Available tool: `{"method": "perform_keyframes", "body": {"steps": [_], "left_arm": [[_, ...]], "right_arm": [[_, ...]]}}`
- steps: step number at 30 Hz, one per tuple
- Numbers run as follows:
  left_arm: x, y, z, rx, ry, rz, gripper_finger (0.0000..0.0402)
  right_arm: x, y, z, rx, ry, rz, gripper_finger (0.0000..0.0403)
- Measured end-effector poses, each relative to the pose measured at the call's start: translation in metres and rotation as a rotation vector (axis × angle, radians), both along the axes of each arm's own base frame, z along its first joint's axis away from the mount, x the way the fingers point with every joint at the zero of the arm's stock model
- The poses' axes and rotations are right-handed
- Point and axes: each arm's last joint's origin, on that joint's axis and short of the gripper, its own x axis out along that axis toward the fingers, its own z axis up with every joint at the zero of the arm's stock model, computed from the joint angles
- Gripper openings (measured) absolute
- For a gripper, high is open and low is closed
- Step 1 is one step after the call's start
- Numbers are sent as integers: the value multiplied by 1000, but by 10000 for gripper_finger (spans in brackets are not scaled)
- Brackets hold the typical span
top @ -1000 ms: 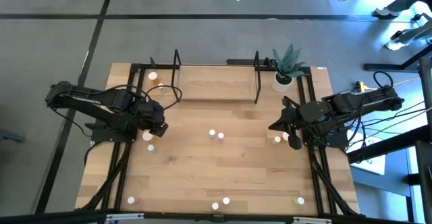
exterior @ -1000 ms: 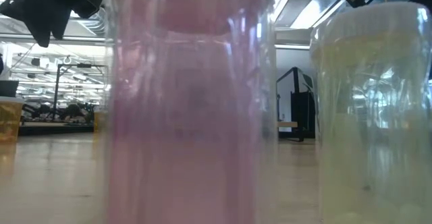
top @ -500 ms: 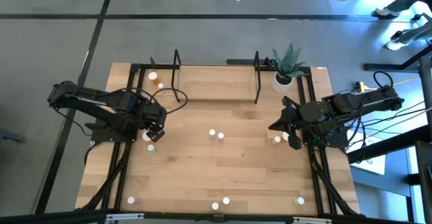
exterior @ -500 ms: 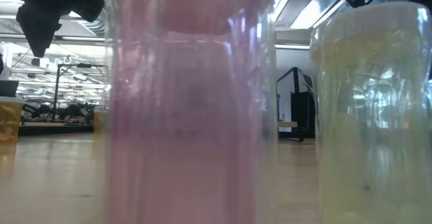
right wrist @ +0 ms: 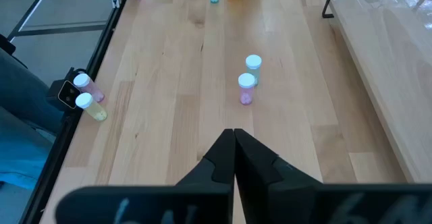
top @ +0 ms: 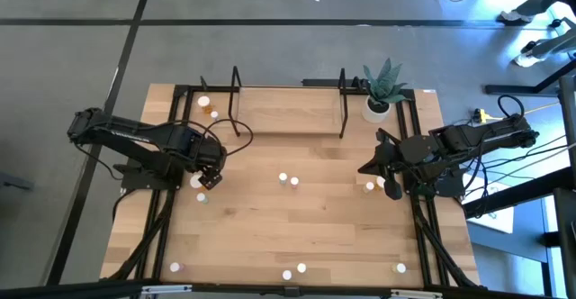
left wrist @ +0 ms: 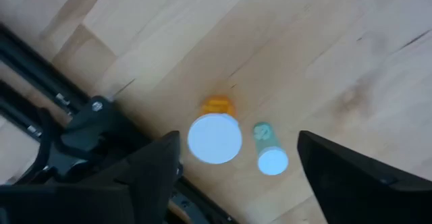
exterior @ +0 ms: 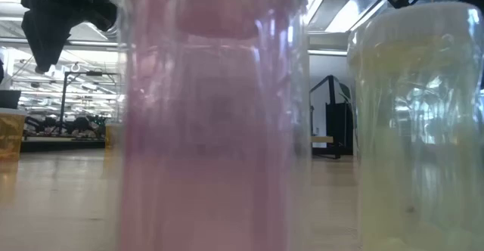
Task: Pick and place medicine bottles onto shelf by color
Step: Put the bottom left orange pill bottle on the shelf
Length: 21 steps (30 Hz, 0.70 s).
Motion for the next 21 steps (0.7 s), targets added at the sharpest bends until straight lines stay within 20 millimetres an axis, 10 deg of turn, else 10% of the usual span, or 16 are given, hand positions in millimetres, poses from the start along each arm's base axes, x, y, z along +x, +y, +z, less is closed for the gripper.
{"method": "perform_keyframes", "body": {"steps": [21], "left_arm": [[-12,-2,-55,-97,127,36,335]], "right_arm": [[0,0,0,1,-4,0,10]]}}
